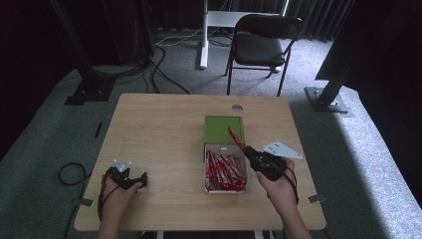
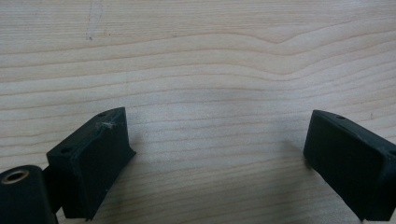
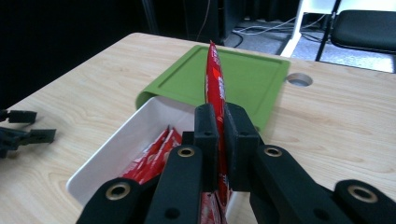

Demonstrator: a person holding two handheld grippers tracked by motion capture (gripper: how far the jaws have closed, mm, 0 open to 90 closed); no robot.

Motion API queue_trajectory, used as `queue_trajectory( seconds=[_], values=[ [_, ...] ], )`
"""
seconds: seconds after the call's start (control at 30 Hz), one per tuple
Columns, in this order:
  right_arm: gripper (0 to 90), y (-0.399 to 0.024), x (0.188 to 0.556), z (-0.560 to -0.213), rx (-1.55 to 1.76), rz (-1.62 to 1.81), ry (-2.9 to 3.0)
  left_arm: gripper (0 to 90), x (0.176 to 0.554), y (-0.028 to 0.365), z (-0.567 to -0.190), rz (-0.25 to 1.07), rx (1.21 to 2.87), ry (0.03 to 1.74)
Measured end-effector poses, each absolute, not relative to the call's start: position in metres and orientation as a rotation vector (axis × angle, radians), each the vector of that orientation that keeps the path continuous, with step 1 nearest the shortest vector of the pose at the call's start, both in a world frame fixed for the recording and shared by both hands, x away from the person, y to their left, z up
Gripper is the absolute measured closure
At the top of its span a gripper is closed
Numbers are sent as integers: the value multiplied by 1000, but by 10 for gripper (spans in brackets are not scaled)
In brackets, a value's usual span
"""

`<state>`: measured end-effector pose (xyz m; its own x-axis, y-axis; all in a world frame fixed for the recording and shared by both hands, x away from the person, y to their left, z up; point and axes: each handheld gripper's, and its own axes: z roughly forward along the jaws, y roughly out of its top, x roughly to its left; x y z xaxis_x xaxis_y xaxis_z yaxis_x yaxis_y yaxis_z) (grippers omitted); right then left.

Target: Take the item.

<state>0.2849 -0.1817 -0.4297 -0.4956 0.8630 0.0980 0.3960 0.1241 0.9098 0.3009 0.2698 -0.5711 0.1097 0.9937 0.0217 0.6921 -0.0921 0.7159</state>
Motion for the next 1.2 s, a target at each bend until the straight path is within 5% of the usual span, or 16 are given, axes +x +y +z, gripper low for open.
queue_trajectory(
  seconds=[1.2],
  values=[
    [846, -260, 301, -452, 1400, 1218, 1727, 80, 301, 270, -571, 714, 1845, 1637]
  ],
)
